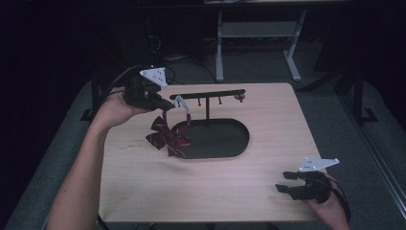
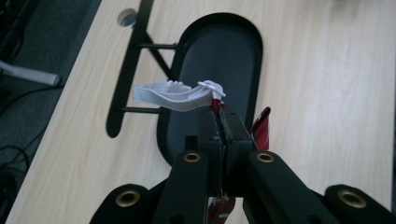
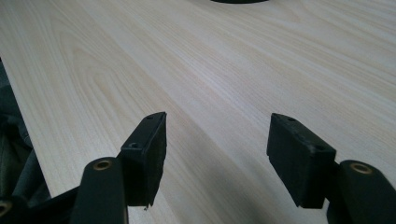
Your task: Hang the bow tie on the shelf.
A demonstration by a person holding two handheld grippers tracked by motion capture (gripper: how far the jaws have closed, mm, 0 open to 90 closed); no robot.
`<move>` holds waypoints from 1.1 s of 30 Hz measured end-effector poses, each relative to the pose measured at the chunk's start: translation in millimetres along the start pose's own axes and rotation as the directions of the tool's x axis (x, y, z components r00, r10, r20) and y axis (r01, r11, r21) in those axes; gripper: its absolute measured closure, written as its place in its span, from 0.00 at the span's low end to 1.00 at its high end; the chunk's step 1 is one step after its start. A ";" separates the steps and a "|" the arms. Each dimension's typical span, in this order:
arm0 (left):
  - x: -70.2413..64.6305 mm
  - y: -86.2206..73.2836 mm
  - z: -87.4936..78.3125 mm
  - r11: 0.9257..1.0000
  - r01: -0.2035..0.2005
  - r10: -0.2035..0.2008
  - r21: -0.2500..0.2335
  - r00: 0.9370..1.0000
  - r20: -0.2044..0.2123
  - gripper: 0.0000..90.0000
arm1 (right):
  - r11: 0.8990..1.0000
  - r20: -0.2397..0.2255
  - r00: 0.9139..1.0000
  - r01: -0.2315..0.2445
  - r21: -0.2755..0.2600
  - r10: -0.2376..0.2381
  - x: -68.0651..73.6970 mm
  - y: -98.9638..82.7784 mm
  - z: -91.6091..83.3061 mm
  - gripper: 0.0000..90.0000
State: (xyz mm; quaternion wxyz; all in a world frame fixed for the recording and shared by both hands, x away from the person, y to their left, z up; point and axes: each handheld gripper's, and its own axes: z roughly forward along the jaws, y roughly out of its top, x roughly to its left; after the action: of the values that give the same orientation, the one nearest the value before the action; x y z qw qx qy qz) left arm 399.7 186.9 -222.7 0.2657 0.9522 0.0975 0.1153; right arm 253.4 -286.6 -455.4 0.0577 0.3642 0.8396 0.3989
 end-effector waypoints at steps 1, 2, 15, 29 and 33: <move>4.7 -1.5 3.7 1.000 0.024 -0.023 0.010 1.000 -0.006 0.98 | 1.000 -0.001 1.000 0.000 0.000 0.000 -0.1 -0.1 0.0 0.41; 4.7 -1.5 3.7 1.000 0.024 -0.023 0.010 1.000 -0.006 0.98 | 1.000 -0.001 1.000 0.000 0.000 0.000 -0.1 -0.1 0.0 0.41; 27.8 -23.0 31.2 0.981 0.177 -0.174 0.086 0.984 -0.031 0.98 | 1.000 -0.001 1.000 -0.003 -0.001 0.003 -0.1 -0.4 -1.0 0.41; 35.9 -24.4 47.7 0.961 0.210 -0.196 0.180 0.976 -0.091 0.97 | 1.000 0.003 1.000 0.000 -0.004 0.000 0.2 -1.2 -2.3 0.41; 36.5 -23.7 50.6 0.960 0.207 -0.192 0.189 0.977 -0.093 0.96 | 1.000 0.003 1.000 -0.001 -0.004 0.001 0.3 -1.4 -2.8 0.41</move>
State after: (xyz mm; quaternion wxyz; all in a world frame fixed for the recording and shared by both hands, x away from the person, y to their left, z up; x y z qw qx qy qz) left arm 445.2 191.4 -271.2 0.1765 0.9542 0.2138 0.1128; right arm 251.3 -288.7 -454.4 0.0595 0.3649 0.8386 0.4000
